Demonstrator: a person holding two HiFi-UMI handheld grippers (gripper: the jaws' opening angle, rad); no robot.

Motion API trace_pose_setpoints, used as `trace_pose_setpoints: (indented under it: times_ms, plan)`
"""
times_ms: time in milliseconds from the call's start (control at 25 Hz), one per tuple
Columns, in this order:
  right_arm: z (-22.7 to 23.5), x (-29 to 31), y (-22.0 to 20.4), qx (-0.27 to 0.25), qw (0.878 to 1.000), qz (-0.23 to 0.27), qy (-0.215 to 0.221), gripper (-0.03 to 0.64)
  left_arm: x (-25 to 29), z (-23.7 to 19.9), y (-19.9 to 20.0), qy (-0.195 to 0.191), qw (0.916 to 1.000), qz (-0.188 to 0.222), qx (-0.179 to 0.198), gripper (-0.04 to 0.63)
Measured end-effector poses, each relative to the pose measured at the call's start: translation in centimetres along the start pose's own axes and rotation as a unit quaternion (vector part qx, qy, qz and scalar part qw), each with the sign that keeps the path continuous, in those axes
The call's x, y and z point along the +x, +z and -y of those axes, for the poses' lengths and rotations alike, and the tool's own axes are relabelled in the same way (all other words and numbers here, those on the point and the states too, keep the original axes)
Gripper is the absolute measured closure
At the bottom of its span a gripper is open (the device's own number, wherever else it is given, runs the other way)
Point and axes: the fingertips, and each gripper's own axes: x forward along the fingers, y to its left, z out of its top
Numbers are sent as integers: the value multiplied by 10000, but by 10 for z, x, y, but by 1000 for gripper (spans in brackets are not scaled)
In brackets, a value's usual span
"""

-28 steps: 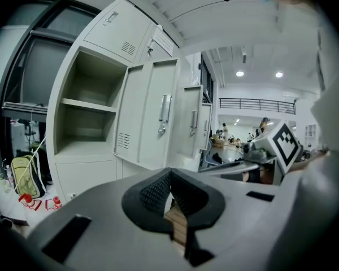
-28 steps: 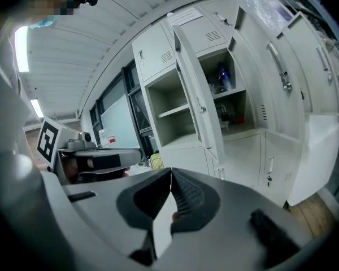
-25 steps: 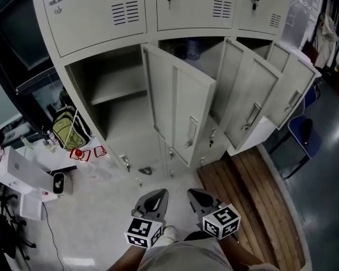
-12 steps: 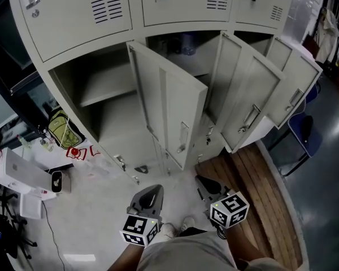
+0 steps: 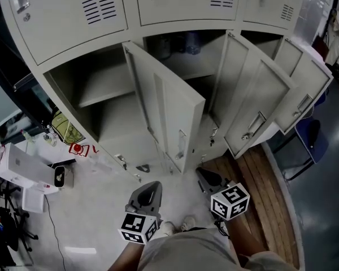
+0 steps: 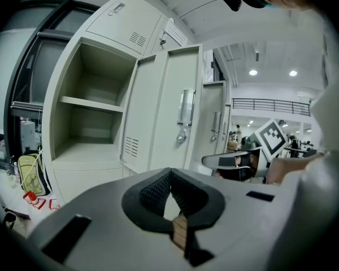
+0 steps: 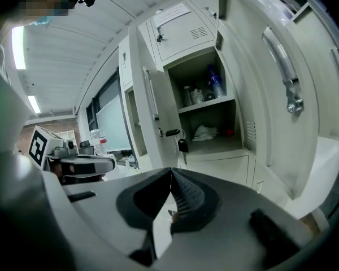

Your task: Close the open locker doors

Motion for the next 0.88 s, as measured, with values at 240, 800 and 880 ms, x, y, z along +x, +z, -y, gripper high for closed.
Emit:
trace_pose_setpoints:
  times_ms: [240, 800, 880]
  plan:
    - [9, 16, 3, -23, 9998, -32, 176, 589, 8, -5, -1, 261, 9996, -15, -63, 581]
    - [15, 41, 7, -97, 9983, -118, 569, 589, 4, -16, -9, 716, 9970, -64, -295, 581]
    - [14, 43, 8, -110, 9984, -144, 534, 589, 2, -21, -11, 711, 9968, -60, -348, 581]
